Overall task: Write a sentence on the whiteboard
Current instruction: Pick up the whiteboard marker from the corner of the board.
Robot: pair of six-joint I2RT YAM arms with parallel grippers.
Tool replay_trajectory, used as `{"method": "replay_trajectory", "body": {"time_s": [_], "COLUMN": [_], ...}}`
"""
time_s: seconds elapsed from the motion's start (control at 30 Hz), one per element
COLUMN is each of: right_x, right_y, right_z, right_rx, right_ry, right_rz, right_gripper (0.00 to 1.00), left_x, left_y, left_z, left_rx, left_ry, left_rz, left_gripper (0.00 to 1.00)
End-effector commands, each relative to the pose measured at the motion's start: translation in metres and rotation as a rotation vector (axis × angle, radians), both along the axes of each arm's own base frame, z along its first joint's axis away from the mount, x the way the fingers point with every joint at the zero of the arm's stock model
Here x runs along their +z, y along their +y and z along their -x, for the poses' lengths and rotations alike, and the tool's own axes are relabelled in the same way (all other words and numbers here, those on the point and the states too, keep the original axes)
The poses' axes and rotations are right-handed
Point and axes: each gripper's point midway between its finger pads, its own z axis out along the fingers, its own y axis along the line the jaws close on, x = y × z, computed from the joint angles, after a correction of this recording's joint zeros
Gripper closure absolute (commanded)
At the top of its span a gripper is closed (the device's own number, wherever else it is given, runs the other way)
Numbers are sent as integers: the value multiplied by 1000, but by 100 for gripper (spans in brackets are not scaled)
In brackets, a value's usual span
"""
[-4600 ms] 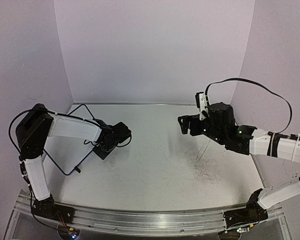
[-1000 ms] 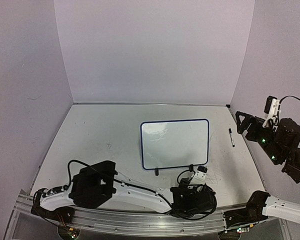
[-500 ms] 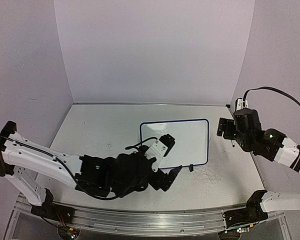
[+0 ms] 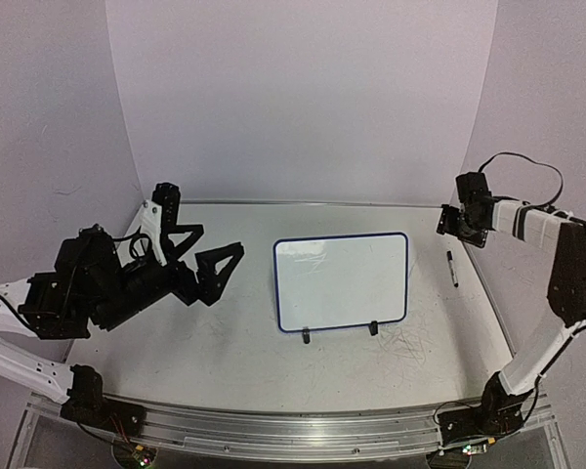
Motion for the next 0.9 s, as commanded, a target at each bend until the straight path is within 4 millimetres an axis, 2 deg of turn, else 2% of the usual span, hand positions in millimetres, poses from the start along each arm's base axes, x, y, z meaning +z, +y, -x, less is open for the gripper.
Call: {"method": "replay_trajectory", "body": {"time_s": [0.0, 0.03, 0.13, 0.27, 0.37, 0.5, 0.7, 0.87], "right_x": [-22, -38, -66, -87, -103, -124, -137, -141], "right_y": [-1, -3, -7, -42, -52, -54, -49, -45], "right_z": [-32, -36, -42, -36, -28, -21, -14, -11], "right_rx": [52, 53, 61, -14, -24, -2, 29, 48], "right_ry": [57, 92, 163, 229, 269, 319, 332, 316], "right_rz": [-84, -94, -80, -7, -25, -44, -65, -77], "right_gripper": [24, 29, 40, 45, 49, 56, 68, 69], "left_x": [-16, -15, -10, -10, -14, -18, -11, -8], "left_y": [3, 6, 14, 16, 9, 2, 0, -5], "left_z": [7, 8, 10, 10, 10, 7, 6, 6], "left_rx": [-47, -50, -52, -51, -57, -47, -43, -51], "left_ry": [0, 0, -2, -1, 1, -1, -9, 5], "left_rz": [-64, -62, -45, -45, -63, -92, -69, -56], "left_gripper": [0, 1, 1, 1, 1, 1, 1, 1]}}
